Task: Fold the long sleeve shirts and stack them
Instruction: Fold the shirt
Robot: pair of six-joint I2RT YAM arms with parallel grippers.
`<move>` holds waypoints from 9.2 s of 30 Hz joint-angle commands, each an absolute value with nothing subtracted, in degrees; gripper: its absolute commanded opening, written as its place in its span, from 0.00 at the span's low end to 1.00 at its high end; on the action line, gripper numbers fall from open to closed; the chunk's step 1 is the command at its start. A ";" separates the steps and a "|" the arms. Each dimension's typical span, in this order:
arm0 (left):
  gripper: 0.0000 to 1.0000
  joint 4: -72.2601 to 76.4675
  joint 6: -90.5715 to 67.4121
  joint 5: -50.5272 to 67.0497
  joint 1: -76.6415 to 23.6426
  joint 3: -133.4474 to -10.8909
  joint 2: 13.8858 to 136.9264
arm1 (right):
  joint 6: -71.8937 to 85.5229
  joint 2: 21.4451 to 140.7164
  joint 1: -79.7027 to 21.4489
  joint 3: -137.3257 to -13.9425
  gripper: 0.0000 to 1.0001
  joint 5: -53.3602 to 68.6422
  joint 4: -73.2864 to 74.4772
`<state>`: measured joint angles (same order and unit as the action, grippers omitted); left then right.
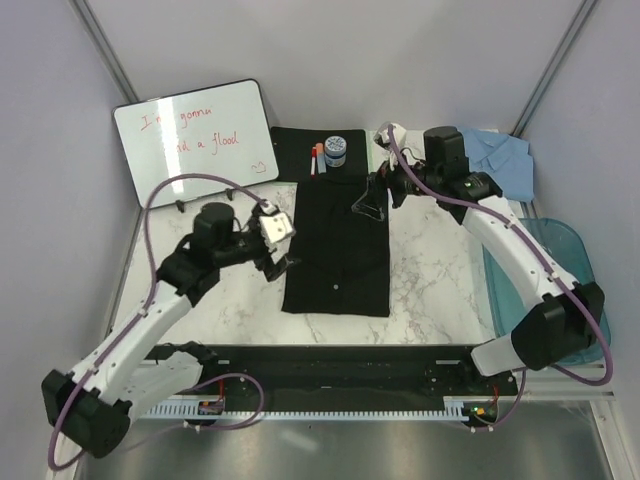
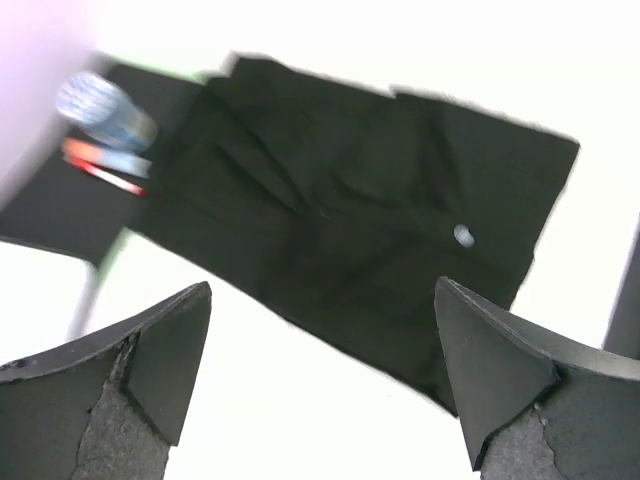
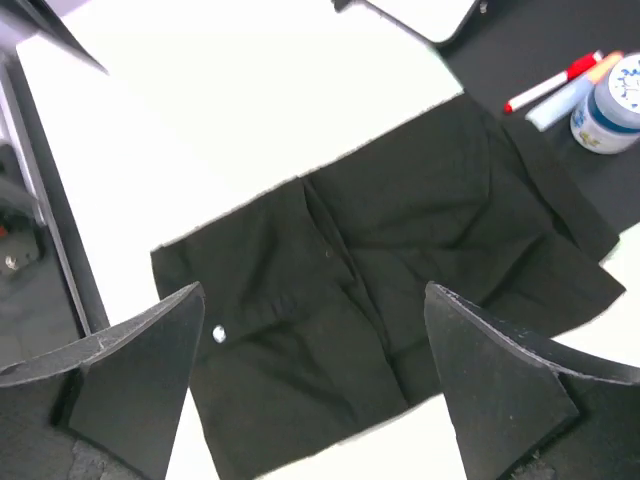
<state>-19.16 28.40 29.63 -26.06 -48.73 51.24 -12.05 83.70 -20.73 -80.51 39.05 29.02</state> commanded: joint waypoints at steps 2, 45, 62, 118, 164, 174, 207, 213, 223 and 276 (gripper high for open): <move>1.00 -15.27 36.82 14.90 -43.13 -40.10 54.07 | -0.10 95.34 -21.36 -78.04 0.98 49.19 23.55; 0.02 14.71 56.80 -21.28 -81.56 -20.90 79.05 | -0.36 118.05 -30.14 -64.96 0.38 51.94 14.50; 0.02 -40.77 29.62 0.26 -86.66 -53.51 72.07 | -12.30 120.57 -23.12 -96.58 0.55 42.73 37.44; 0.53 -32.07 58.20 21.88 -34.90 -84.90 104.07 | -15.56 127.01 -21.80 -101.67 0.44 37.36 39.02; 0.91 -21.27 16.26 54.15 -10.81 -73.48 110.48 | 4.13 98.61 -10.02 -52.82 0.86 52.64 8.26; 0.52 -23.02 14.69 55.37 -11.51 -69.79 106.27 | 9.83 98.88 -11.86 -54.75 0.24 55.80 6.51; 0.44 -21.54 2.02 50.01 -7.38 -66.89 104.51 | 16.62 112.33 -12.66 -70.05 0.31 58.10 15.73; 0.05 -19.86 0.53 48.09 -7.38 -67.94 103.79 | 16.08 113.20 -12.66 -72.24 0.00 54.59 16.08; 0.10 -19.60 -1.67 43.25 -6.94 -73.39 114.51 | 15.29 123.22 -11.60 -79.45 0.00 48.61 17.14; 0.02 -5.34 -9.68 39.39 -5.45 -57.83 95.88 | 12.22 109.59 -15.20 -68.64 0.00 52.56 18.90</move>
<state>-5.06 -9.65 42.02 -5.65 -58.15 100.68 9.23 113.16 -14.50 -68.12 52.12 23.79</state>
